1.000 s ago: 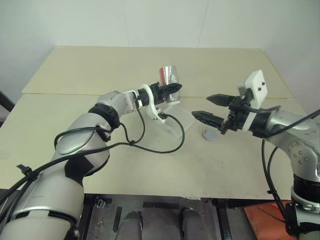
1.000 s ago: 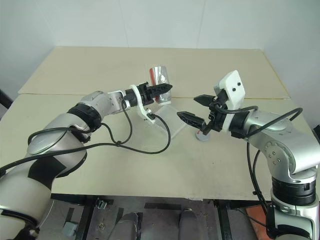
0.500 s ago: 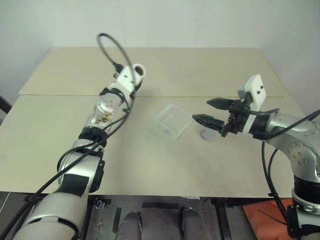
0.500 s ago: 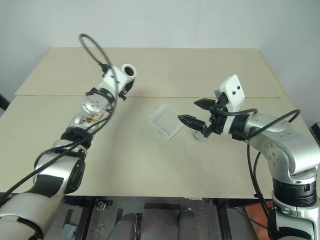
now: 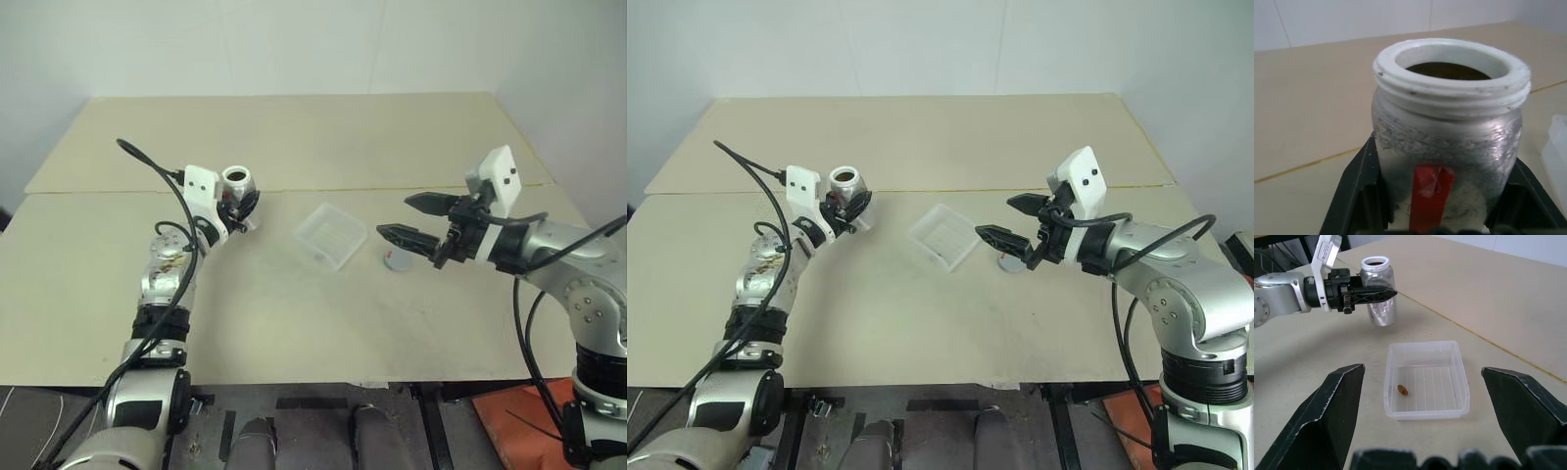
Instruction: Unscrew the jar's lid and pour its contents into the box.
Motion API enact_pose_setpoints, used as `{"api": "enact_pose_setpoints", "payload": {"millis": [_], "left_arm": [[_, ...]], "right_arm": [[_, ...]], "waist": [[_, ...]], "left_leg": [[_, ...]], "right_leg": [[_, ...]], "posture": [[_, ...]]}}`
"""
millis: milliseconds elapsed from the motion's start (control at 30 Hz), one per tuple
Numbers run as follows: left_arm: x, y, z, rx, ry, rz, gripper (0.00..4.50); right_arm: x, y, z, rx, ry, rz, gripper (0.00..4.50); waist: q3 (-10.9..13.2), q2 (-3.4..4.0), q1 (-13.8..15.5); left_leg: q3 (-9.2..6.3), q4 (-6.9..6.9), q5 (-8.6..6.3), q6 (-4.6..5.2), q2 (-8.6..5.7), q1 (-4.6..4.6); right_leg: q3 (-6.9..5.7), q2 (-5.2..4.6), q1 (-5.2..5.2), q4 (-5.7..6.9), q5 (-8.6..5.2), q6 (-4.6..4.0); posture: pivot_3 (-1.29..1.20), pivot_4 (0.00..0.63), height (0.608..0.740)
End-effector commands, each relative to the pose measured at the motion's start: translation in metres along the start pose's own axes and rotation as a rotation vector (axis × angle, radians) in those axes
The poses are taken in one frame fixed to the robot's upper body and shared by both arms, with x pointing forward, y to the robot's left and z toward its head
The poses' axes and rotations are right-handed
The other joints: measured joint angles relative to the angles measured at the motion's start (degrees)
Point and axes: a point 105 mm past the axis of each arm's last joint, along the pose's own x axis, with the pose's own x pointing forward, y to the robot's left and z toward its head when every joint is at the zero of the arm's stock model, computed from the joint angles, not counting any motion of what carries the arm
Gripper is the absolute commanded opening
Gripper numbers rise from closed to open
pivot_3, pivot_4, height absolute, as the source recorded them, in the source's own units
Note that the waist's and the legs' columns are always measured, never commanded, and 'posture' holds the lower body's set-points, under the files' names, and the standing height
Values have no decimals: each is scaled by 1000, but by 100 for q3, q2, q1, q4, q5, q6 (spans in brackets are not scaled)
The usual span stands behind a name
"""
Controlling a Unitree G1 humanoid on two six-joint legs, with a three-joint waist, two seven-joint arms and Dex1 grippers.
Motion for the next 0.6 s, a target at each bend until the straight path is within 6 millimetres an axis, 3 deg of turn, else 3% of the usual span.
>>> {"api": "enact_pose_setpoints", "payload": {"millis": [33, 333, 600], "left_arm": [[-2, -3, 8, 30, -53, -8, 1917], [-10, -6, -21, 63, 14, -2, 1917], [-29, -3, -21, 80, 33, -15, 4483]], "right_arm": [[-4, 1, 11, -37, -32, -4, 4446], [-2, 5, 10, -38, -19, 8, 4446], [1, 3, 7, -41, -3, 24, 4500]], "waist": [[0, 0, 1], [-4, 2, -1], [-6, 3, -6]], "left_leg": [[0, 0, 0, 0, 0, 0], [0, 0, -1, 1, 0, 2], [1, 0, -4, 7, 1, 4]], "right_leg": [[0, 0, 0, -1, 0, 0], [0, 0, 0, -2, 0, -1], [3, 0, 0, -2, 0, -1]], "posture": [[0, 150, 740], [0, 150, 740], [0, 150, 740]]}}
